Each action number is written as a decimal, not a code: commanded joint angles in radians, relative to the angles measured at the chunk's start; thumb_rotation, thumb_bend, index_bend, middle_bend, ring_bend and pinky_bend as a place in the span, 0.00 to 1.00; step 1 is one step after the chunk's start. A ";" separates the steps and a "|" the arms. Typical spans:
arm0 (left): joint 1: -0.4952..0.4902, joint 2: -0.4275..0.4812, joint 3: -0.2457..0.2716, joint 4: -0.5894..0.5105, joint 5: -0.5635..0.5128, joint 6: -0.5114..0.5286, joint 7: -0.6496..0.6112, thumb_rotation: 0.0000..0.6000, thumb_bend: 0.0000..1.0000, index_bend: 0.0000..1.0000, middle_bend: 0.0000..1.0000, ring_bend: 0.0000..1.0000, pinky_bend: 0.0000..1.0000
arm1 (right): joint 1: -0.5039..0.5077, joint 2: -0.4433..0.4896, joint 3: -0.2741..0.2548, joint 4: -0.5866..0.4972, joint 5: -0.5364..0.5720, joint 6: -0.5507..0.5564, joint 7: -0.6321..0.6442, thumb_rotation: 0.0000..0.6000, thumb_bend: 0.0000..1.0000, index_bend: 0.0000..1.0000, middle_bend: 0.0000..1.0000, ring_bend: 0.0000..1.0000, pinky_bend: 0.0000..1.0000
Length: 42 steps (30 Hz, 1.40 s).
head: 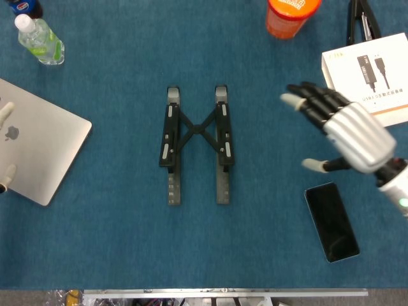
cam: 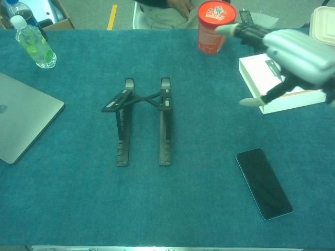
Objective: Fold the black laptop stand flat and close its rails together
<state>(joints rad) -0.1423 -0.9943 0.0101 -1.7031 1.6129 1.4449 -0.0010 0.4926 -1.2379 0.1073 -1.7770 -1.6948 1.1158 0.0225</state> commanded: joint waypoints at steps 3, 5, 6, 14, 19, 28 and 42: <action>-0.007 0.011 0.005 0.000 0.015 -0.006 -0.008 1.00 0.32 0.03 0.03 0.00 0.00 | 0.057 -0.087 0.022 0.012 0.032 -0.051 -0.050 1.00 0.00 0.00 0.05 0.01 0.18; -0.009 0.015 0.006 0.002 0.018 -0.009 -0.010 1.00 0.32 0.03 0.03 0.00 0.00 | 0.073 -0.118 0.028 0.020 0.046 -0.067 -0.081 1.00 0.00 0.00 0.05 0.01 0.18; -0.011 0.016 0.006 0.004 0.020 -0.009 -0.013 1.00 0.32 0.03 0.03 0.00 0.00 | 0.082 -0.133 0.031 0.023 0.053 -0.075 -0.097 1.00 0.00 0.00 0.05 0.01 0.18; -0.026 0.015 0.010 0.031 0.032 -0.026 -0.042 1.00 0.32 0.03 0.03 0.00 0.00 | 0.148 -0.273 0.053 0.065 0.119 -0.126 -0.219 1.00 0.00 0.00 0.05 0.01 0.18; -0.032 0.013 0.012 0.051 0.039 -0.030 -0.062 1.00 0.32 0.03 0.03 0.00 0.00 | 0.185 -0.355 0.061 0.114 0.148 -0.144 -0.283 1.00 0.00 0.00 0.05 0.01 0.18; -0.039 0.001 0.018 0.087 0.054 -0.026 -0.099 1.00 0.32 0.03 0.03 0.00 0.00 | 0.234 -0.465 0.074 0.220 0.163 -0.134 -0.344 1.00 0.00 0.00 0.05 0.01 0.18; -0.041 -0.005 0.019 0.112 0.053 -0.016 -0.124 1.00 0.32 0.03 0.03 0.00 0.00 | 0.283 -0.537 0.110 0.333 0.160 -0.080 -0.336 1.00 0.06 0.00 0.05 0.01 0.18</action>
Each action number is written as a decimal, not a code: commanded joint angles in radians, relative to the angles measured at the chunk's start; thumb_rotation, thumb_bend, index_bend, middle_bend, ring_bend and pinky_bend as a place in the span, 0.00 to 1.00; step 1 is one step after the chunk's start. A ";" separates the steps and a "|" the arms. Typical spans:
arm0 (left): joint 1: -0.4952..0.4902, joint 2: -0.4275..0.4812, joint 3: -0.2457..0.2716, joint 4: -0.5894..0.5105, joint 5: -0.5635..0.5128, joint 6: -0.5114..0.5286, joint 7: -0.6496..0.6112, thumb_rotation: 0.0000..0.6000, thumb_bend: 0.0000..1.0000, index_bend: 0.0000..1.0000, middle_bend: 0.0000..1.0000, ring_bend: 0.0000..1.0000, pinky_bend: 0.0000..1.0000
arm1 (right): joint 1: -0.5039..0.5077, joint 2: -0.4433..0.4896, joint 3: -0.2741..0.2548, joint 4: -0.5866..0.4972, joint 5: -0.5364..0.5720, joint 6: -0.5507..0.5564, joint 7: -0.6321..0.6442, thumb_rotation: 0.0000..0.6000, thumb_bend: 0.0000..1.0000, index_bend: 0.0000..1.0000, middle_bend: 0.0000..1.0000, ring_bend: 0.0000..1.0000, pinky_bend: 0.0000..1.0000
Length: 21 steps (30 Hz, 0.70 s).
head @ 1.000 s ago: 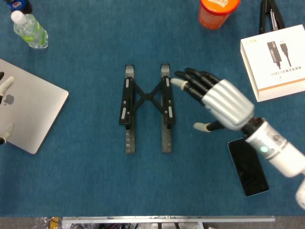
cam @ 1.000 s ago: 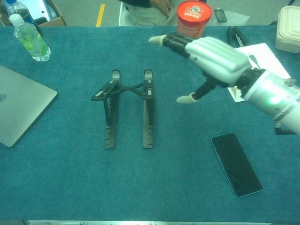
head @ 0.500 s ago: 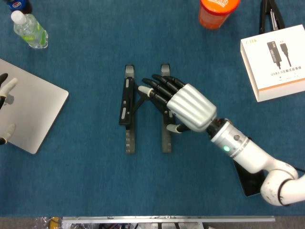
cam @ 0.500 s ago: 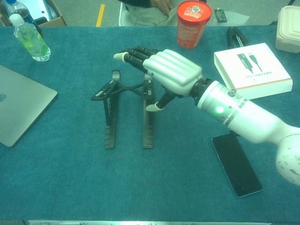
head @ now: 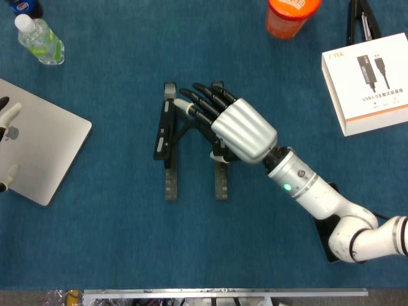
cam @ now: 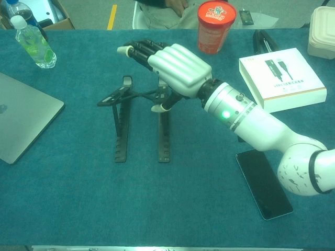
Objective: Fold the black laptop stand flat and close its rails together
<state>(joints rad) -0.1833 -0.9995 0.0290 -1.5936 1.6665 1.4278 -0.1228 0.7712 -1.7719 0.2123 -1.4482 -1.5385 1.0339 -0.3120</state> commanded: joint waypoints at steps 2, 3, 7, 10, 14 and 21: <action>0.002 0.001 0.001 0.004 0.000 0.004 -0.002 1.00 0.32 0.03 0.03 0.00 0.00 | 0.012 -0.005 0.013 0.009 0.010 0.005 -0.006 1.00 0.06 0.00 0.05 0.01 0.18; 0.002 0.000 0.001 0.007 -0.002 0.004 -0.003 1.00 0.32 0.03 0.03 0.00 0.00 | 0.015 -0.006 0.016 0.010 0.013 0.006 -0.008 1.00 0.06 0.00 0.05 0.01 0.18; 0.003 -0.001 0.002 0.016 -0.002 0.009 -0.013 1.00 0.32 0.03 0.03 0.00 0.00 | 0.028 -0.005 0.036 0.013 0.032 0.009 -0.018 1.00 0.06 0.00 0.05 0.01 0.18; 0.003 -0.001 0.001 0.019 -0.002 0.012 -0.017 1.00 0.32 0.03 0.03 0.00 0.00 | 0.036 0.001 0.052 0.008 0.045 0.014 -0.024 1.00 0.06 0.00 0.05 0.01 0.18; 0.000 -0.002 0.000 0.025 -0.006 0.009 -0.024 1.00 0.32 0.03 0.03 0.00 0.00 | 0.045 0.015 0.074 0.003 0.062 0.023 -0.031 1.00 0.06 0.00 0.05 0.01 0.18; -0.011 -0.002 0.001 0.027 -0.004 -0.005 -0.037 1.00 0.32 0.03 0.03 0.00 0.00 | 0.058 0.037 0.108 0.024 0.109 0.025 -0.031 1.00 0.06 0.00 0.05 0.01 0.18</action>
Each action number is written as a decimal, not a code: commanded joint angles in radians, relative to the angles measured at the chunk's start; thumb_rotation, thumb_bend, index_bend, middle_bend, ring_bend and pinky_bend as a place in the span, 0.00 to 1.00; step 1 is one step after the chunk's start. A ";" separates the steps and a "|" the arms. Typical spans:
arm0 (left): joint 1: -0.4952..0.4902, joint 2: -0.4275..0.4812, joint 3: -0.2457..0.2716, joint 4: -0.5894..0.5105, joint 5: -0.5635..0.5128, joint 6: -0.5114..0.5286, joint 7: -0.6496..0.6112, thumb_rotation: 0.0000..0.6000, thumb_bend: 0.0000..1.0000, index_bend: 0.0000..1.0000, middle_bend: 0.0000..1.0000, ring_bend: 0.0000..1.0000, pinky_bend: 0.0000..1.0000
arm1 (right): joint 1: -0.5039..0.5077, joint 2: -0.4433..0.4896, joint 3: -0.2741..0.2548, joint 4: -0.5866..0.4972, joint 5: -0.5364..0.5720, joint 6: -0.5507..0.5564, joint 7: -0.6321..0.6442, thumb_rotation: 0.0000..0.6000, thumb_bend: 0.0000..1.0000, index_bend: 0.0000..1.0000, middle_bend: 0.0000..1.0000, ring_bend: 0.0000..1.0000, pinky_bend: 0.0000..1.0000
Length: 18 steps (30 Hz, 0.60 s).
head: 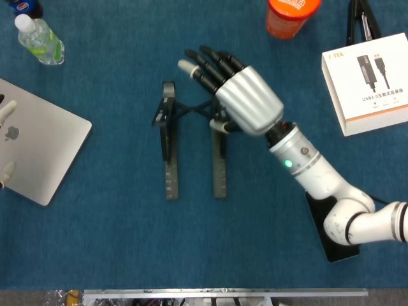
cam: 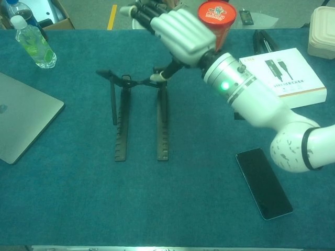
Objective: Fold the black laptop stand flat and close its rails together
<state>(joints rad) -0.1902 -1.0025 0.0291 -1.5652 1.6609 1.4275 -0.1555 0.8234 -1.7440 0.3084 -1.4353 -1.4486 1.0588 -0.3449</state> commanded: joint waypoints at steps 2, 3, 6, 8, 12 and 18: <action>-0.007 0.004 0.004 -0.006 0.004 -0.011 -0.006 1.00 0.32 0.03 0.03 0.00 0.00 | 0.008 0.013 0.017 0.021 0.031 0.000 0.003 1.00 0.06 0.00 0.05 0.01 0.18; -0.009 0.006 0.006 -0.009 0.008 -0.015 -0.006 1.00 0.32 0.03 0.03 0.00 0.00 | 0.009 0.014 0.020 0.027 0.038 0.000 0.004 1.00 0.06 0.00 0.05 0.01 0.18; -0.015 0.012 0.014 -0.022 0.020 -0.024 -0.010 1.00 0.32 0.03 0.03 0.00 0.00 | 0.013 0.017 0.026 0.044 0.056 0.001 0.014 1.00 0.06 0.00 0.05 0.01 0.18; -0.021 0.017 0.018 -0.029 0.025 -0.034 -0.018 1.00 0.32 0.04 0.03 0.00 0.00 | 0.017 0.019 0.031 0.057 0.067 0.001 0.019 1.00 0.06 0.00 0.05 0.01 0.18; -0.033 0.026 0.025 -0.039 0.033 -0.051 -0.038 1.00 0.32 0.04 0.04 0.00 0.00 | 0.027 0.021 0.036 0.074 0.080 -0.001 0.032 1.00 0.06 0.00 0.05 0.01 0.18; -0.049 0.034 0.028 -0.044 0.042 -0.067 -0.042 1.00 0.32 0.04 0.04 0.00 0.00 | 0.056 0.014 0.052 0.107 0.113 -0.022 0.046 1.00 0.06 0.00 0.05 0.01 0.18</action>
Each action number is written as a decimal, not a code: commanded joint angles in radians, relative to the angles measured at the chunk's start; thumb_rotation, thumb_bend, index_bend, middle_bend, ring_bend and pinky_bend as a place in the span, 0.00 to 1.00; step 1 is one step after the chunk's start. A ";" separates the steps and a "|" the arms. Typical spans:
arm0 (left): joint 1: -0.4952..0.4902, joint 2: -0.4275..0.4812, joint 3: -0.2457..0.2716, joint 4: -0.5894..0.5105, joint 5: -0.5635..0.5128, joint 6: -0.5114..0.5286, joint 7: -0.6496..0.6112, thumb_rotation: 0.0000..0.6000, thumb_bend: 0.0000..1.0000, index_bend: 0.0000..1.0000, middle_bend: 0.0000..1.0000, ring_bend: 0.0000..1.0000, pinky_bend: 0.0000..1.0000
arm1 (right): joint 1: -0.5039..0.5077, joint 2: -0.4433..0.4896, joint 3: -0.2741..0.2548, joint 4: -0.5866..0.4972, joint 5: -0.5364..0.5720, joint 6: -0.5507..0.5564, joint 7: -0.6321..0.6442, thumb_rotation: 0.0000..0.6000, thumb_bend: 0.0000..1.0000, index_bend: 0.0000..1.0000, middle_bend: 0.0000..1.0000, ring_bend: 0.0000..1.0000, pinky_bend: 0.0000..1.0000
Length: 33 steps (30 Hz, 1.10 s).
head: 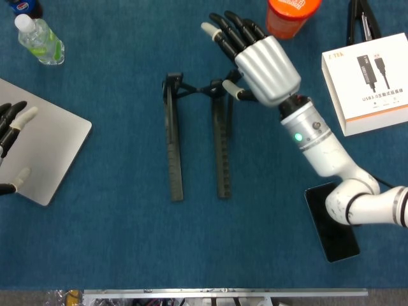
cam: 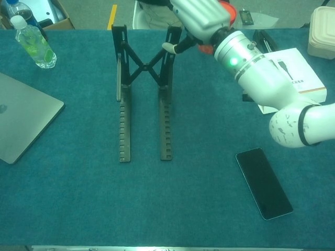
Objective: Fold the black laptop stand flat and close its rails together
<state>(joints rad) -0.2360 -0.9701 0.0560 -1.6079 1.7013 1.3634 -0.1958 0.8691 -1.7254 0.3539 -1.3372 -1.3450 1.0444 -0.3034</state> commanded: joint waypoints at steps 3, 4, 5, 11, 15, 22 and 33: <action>-0.010 0.003 0.002 -0.001 0.004 -0.009 -0.008 1.00 0.32 0.04 0.04 0.00 0.00 | 0.034 -0.014 0.020 0.030 0.024 -0.019 0.006 1.00 0.06 0.00 0.05 0.01 0.18; -0.012 0.003 0.002 -0.001 0.005 -0.011 -0.011 1.00 0.32 0.04 0.04 0.00 0.00 | 0.041 -0.017 0.023 0.035 0.028 -0.021 0.006 1.00 0.06 0.00 0.05 0.01 0.18; -0.013 0.003 0.003 0.000 0.006 -0.012 -0.013 1.00 0.32 0.04 0.04 0.00 0.00 | 0.048 -0.020 0.027 0.040 0.032 -0.024 0.005 1.00 0.06 0.00 0.05 0.01 0.18; -0.023 0.003 0.006 0.005 0.017 -0.014 -0.031 1.00 0.32 0.04 0.04 0.00 0.00 | 0.088 -0.031 0.047 0.071 0.063 -0.038 -0.018 1.00 0.06 0.00 0.05 0.01 0.18; -0.041 0.008 0.017 0.010 0.046 -0.028 -0.055 1.00 0.32 0.04 0.04 0.00 0.00 | 0.101 -0.032 0.055 0.089 0.085 -0.042 -0.019 1.00 0.06 0.00 0.05 0.01 0.18; -0.126 0.005 0.058 0.040 0.169 -0.083 -0.171 1.00 0.32 0.04 0.04 0.00 0.00 | 0.117 -0.033 0.055 0.107 0.110 -0.045 -0.014 1.00 0.06 0.00 0.05 0.01 0.18; -0.315 -0.021 0.100 0.033 0.261 -0.199 -0.491 1.00 0.32 0.05 0.05 0.00 0.00 | 0.138 -0.037 0.051 0.116 0.132 -0.037 -0.025 1.00 0.06 0.00 0.05 0.01 0.18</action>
<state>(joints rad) -0.4938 -0.9826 0.1423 -1.5681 1.9411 1.2019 -0.6027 1.0068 -1.7621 0.4049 -1.2213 -1.2138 1.0068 -0.3276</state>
